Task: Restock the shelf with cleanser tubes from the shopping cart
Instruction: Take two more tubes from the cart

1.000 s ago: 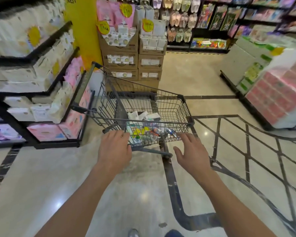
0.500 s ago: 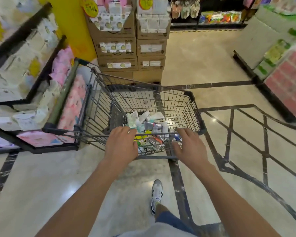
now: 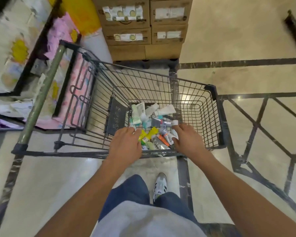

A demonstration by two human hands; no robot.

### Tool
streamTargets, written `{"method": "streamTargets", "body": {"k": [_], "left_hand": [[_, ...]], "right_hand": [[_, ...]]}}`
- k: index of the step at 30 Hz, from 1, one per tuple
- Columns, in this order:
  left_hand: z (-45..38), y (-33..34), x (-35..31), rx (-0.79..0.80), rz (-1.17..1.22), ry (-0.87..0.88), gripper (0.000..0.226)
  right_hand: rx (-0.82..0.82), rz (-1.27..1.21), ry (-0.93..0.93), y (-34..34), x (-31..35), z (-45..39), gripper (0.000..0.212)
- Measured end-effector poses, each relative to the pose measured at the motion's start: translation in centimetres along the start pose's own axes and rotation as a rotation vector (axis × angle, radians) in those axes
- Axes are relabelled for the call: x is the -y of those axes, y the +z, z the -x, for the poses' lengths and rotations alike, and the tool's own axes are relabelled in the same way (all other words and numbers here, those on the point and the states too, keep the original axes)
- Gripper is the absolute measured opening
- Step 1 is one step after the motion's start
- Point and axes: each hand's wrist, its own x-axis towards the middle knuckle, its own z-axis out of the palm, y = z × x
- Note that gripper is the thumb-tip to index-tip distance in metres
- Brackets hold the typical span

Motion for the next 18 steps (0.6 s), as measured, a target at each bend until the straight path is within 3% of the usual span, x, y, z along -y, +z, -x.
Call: {"method": "streamTargets", "body": {"k": [7, 14, 18], "left_hand": [[-7.9, 5.0, 2.1, 0.129, 0.043, 0.050, 0.033], [-14.7, 16.6, 4.3, 0.494, 0.070, 0.097, 0.037], [-16.5, 24.5, 4.4, 0.710, 0.374, -0.219, 0.034]], "right_hand": [[0.186, -0.019, 0.015, 4.0, -1.8, -6.8, 0.043], [0.456, -0.052, 0.131, 13.5, -3.7, -14.2, 0.041], [0.599, -0.127, 0.196, 19.4, -4.5, -16.5, 0.045]]}}
